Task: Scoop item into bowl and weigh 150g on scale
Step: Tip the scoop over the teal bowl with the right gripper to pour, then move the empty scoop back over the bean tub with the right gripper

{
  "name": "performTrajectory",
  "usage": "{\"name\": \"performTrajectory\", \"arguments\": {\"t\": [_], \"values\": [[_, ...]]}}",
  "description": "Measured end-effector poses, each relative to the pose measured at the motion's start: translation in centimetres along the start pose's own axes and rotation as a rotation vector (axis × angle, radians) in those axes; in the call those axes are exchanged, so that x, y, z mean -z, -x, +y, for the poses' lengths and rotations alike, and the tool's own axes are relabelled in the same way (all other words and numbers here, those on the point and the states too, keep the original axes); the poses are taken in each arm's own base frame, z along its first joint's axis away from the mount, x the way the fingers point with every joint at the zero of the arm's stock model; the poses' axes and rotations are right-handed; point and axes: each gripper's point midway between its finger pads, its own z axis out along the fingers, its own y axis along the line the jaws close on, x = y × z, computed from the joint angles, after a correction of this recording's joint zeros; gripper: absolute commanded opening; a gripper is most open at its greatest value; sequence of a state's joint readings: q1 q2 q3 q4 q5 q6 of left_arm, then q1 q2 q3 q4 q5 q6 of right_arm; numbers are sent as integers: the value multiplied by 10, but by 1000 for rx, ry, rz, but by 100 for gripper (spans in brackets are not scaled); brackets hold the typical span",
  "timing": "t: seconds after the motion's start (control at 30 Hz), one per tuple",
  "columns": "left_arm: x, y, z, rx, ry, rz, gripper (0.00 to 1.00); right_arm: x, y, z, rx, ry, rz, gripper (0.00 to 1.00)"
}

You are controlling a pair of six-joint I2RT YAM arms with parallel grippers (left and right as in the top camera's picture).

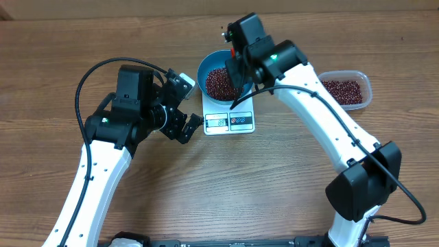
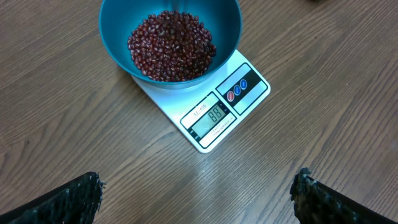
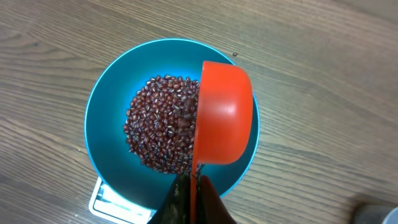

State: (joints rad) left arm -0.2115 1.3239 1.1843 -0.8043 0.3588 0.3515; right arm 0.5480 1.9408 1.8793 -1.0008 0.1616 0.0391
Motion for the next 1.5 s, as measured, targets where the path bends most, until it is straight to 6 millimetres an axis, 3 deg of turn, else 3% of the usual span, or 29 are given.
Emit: {"name": "performTrajectory", "arguments": {"t": [0.5, 0.7, 0.93, 1.07, 1.13, 1.4, 1.5], "values": [[0, 0, 0, 0, 0, 0, 100, 4, 0, 3, 46, -60, -9, 4], [0, 0, 0, 0, 0, 0, 100, 31, 9, -12, 1, -24, -57, 4], [0, 0, 0, 0, 0, 0, 100, 93, 11, -59, -119, 58, -124, 4], [0, 0, 0, 0, 0, 0, 100, 129, 2, -107, -223, 49, -157, 4], [0, 0, 0, 0, 0, 0, 100, 148, -13, -143, -305, 11, -156, 4], [0, 0, 0, 0, 0, 0, 99, 163, -73, -216, -517, -93, -28, 4], [0, 0, 0, 0, 0, 0, 99, 165, -82, -226, -548, -108, -13, 4]]}}
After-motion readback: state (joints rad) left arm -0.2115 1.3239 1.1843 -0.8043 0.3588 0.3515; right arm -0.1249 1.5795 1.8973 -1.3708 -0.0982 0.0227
